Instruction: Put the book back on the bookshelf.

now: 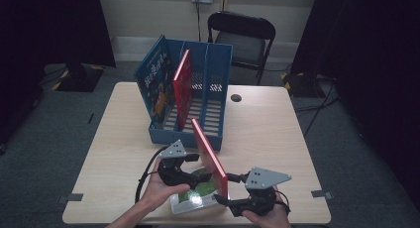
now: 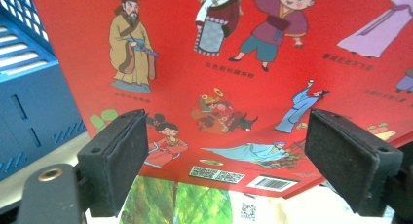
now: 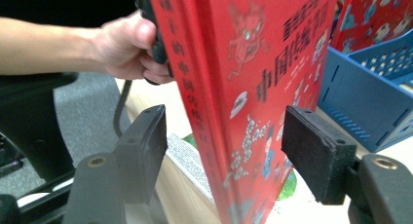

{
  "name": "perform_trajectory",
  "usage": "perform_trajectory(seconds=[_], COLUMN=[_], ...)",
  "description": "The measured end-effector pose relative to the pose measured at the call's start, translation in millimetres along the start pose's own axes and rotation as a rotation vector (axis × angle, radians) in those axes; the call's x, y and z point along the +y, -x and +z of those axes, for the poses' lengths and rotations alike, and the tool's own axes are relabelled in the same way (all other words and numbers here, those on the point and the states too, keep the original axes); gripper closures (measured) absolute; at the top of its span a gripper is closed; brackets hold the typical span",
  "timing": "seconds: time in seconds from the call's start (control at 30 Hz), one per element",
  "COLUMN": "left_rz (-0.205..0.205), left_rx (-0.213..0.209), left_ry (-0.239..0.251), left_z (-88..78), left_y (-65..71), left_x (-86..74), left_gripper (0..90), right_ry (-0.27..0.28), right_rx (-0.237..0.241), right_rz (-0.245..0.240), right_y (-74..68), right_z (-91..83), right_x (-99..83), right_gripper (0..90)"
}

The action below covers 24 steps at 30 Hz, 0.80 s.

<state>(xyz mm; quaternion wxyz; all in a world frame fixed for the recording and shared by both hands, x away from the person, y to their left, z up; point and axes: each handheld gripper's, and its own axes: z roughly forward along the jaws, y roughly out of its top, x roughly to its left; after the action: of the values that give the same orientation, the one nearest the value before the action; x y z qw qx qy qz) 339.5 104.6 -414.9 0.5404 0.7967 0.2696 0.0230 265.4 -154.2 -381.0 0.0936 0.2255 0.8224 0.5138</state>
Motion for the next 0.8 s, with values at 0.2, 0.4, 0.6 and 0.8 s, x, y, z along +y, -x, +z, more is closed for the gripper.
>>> perform_trajectory(seconds=[0.2, 0.4, 0.6, 0.8], left_rz=[-0.001, -0.019, -0.076, -0.041], left_rx=[0.009, 0.048, 0.088, 0.094], left_ry=[-0.001, 0.022, 0.073, 0.096], left_z=[0.3, -1.5, -11.6, -18.0], left_y=[0.4, -0.9, -14.0, -16.2], left_x=[0.4, 0.3, 2.3, 2.9], left_gripper=[15.9, 15.2, 15.1, 12.3], right_ry=[-0.022, -0.037, -0.03, -0.002], right_rx=[-0.043, -0.12, -0.137, -0.136], right_rz=[-0.011, 0.006, 0.003, 0.007], right_y=[-0.3, -0.8, -2.9, 5.1], right_z=[18.3, 27.1, 23.3, 14.8], right_x=[-1.4, -3.3, -4.9, -8.6], right_gripper=[37.9, 47.8, 56.4, 64.3])
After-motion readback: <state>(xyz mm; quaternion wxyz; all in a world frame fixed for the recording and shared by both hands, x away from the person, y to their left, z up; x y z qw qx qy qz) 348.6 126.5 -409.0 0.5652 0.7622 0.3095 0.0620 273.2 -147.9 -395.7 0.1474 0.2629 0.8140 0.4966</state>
